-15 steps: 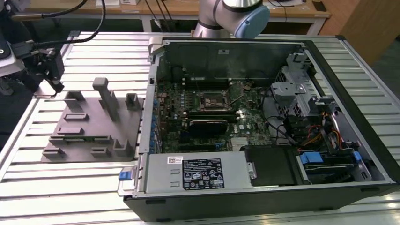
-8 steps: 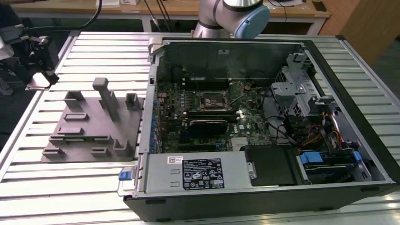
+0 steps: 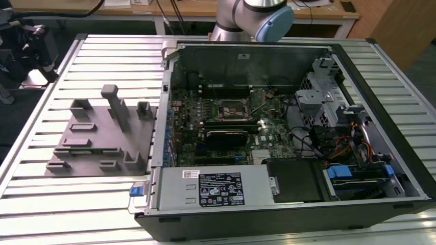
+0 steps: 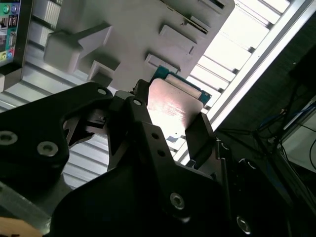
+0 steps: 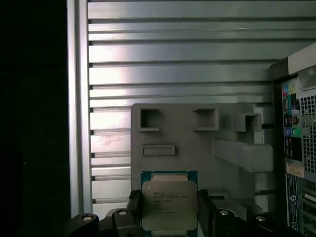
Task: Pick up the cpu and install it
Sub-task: 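Pick up the cpu and move it towards the insertion slot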
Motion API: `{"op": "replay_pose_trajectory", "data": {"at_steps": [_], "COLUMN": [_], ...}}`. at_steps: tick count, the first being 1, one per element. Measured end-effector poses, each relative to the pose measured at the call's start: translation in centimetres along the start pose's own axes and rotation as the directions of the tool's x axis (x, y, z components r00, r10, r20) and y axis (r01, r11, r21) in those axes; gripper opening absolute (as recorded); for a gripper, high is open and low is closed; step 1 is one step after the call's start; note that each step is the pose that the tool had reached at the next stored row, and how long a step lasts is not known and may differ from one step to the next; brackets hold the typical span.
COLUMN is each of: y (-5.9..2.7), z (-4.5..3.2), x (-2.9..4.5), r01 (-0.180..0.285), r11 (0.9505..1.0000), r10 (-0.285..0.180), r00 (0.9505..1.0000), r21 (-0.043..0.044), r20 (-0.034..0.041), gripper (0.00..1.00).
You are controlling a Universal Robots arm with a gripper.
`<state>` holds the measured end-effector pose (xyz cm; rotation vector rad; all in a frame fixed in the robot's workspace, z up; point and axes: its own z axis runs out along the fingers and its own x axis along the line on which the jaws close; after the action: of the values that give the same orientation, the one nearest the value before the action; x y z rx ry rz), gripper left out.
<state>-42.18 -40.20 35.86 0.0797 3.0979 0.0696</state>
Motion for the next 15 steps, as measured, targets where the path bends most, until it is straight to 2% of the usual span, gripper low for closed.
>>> {"op": "replay_pose_trajectory", "data": {"at_steps": [12,15], "y": [0.15,0.16], "z": [-3.19,-3.56], "x": [-0.13,-0.14], "r01": [0.0,0.0], "r11": [1.0,1.0], "r10": [0.0,0.0], "r00": [1.0,1.0], "r21": [-0.0001,-0.0002], "r20": [0.0006,0.001], "gripper": [0.54,0.54]}}
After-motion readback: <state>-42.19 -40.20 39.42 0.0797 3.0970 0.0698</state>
